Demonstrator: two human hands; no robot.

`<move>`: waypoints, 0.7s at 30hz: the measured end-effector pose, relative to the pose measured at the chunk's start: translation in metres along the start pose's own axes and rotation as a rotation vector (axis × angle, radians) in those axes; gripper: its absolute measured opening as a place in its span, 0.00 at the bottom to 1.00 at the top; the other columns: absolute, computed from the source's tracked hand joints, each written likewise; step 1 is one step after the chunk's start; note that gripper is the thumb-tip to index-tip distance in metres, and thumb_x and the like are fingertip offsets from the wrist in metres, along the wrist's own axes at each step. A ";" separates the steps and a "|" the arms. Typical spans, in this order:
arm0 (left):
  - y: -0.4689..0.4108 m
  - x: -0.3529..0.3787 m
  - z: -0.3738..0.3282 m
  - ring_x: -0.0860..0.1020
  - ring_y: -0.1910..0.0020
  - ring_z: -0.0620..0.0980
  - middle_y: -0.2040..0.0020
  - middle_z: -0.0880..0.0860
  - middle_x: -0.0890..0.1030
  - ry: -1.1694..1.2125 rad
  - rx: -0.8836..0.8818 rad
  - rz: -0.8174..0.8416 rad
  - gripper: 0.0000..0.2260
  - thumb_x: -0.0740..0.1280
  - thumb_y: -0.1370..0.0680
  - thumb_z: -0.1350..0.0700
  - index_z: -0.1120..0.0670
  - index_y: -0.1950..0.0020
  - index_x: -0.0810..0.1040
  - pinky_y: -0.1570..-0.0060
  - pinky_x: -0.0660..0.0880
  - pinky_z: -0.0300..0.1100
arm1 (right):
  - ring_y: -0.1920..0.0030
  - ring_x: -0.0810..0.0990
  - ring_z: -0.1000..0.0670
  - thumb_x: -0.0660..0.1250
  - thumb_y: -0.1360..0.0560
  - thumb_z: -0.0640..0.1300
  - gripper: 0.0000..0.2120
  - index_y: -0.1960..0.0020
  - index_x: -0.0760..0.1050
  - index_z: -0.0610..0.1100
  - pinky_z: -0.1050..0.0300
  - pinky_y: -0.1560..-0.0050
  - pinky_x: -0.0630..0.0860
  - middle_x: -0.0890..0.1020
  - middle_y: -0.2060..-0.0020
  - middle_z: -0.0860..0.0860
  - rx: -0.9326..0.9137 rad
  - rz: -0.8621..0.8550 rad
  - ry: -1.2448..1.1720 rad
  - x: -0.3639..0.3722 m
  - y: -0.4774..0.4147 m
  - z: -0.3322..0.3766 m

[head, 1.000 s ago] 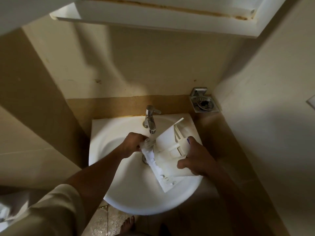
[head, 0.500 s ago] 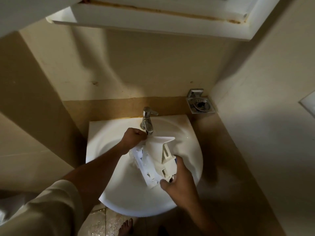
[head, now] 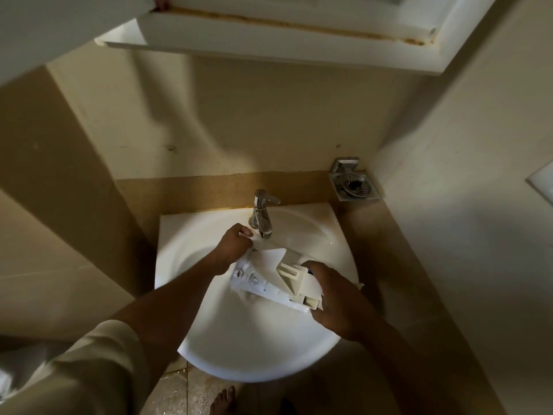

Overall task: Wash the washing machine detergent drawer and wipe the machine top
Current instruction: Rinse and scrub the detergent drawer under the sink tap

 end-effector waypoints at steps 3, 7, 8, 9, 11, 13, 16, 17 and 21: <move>0.002 -0.001 0.006 0.78 0.54 0.56 0.51 0.59 0.78 0.036 -0.017 -0.037 0.08 0.71 0.23 0.58 0.55 0.51 0.72 0.52 0.75 0.50 | 0.41 0.77 0.48 0.72 0.34 0.37 0.35 0.29 0.64 0.49 0.56 0.41 0.74 0.76 0.37 0.51 -0.119 -0.057 0.072 -0.001 -0.001 0.000; 0.003 -0.001 0.009 0.82 0.52 0.60 0.50 0.60 0.82 -0.048 -0.048 0.057 0.20 0.78 0.32 0.60 0.59 0.42 0.79 0.46 0.81 0.55 | 0.44 0.80 0.47 0.75 0.39 0.33 0.41 0.31 0.64 0.51 0.50 0.41 0.77 0.76 0.36 0.51 -0.200 -0.097 0.249 0.001 -0.003 0.005; 0.002 -0.003 0.010 0.83 0.52 0.61 0.51 0.60 0.84 -0.091 -0.056 0.045 0.23 0.80 0.37 0.56 0.60 0.45 0.82 0.47 0.81 0.56 | 0.43 0.80 0.48 0.75 0.40 0.33 0.42 0.31 0.64 0.52 0.50 0.39 0.75 0.76 0.35 0.52 -0.208 -0.094 0.295 0.000 -0.005 0.006; 0.001 -0.004 0.009 0.84 0.53 0.59 0.53 0.60 0.85 -0.137 -0.044 0.022 0.24 0.80 0.41 0.53 0.60 0.48 0.84 0.49 0.82 0.55 | 0.42 0.79 0.48 0.74 0.40 0.32 0.41 0.31 0.65 0.52 0.50 0.36 0.72 0.75 0.35 0.53 -0.219 -0.088 0.339 -0.003 -0.006 0.007; 0.000 -0.004 0.005 0.83 0.57 0.55 0.57 0.57 0.85 -0.301 0.003 -0.002 0.17 0.81 0.37 0.53 0.59 0.53 0.87 0.51 0.81 0.48 | 0.38 0.76 0.49 0.72 0.39 0.31 0.40 0.31 0.67 0.51 0.48 0.28 0.63 0.75 0.35 0.54 -0.269 -0.073 0.442 -0.010 -0.009 0.011; -0.003 0.000 0.006 0.80 0.58 0.51 0.59 0.55 0.84 -0.455 0.032 -0.001 0.14 0.79 0.32 0.51 0.59 0.53 0.87 0.54 0.76 0.44 | 0.36 0.74 0.50 0.67 0.37 0.29 0.38 0.30 0.68 0.51 0.45 0.24 0.56 0.74 0.34 0.54 -0.332 -0.041 0.534 -0.017 -0.011 0.017; -0.003 0.010 0.011 0.81 0.49 0.52 0.47 0.55 0.84 -0.519 0.061 0.051 0.19 0.75 0.28 0.46 0.58 0.43 0.85 0.45 0.77 0.46 | 0.36 0.74 0.49 0.51 0.32 0.32 0.33 0.30 0.68 0.51 0.44 0.23 0.52 0.74 0.35 0.53 -0.440 -0.008 0.606 -0.023 -0.012 0.029; -0.004 0.015 0.013 0.80 0.46 0.54 0.43 0.56 0.83 -0.521 0.074 0.066 0.20 0.73 0.26 0.47 0.57 0.40 0.83 0.42 0.77 0.48 | 0.35 0.74 0.49 0.46 0.30 0.35 0.31 0.31 0.70 0.51 0.44 0.23 0.51 0.75 0.36 0.53 -0.487 -0.012 0.628 -0.024 -0.013 0.033; 0.000 0.026 0.016 0.79 0.49 0.53 0.42 0.59 0.83 -0.512 0.083 0.023 0.12 0.66 0.21 0.60 0.61 0.40 0.82 0.50 0.72 0.42 | 0.25 0.64 0.45 0.54 0.27 0.34 0.28 0.30 0.69 0.51 0.40 0.24 0.51 0.74 0.32 0.50 -0.441 -0.225 0.628 -0.020 -0.008 0.033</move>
Point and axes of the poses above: each hand's wrist, its own y-axis away from the middle knuckle, its own x-axis out of the palm, z = x × y, the point moved 4 cm from there along -y, towards the middle knuckle
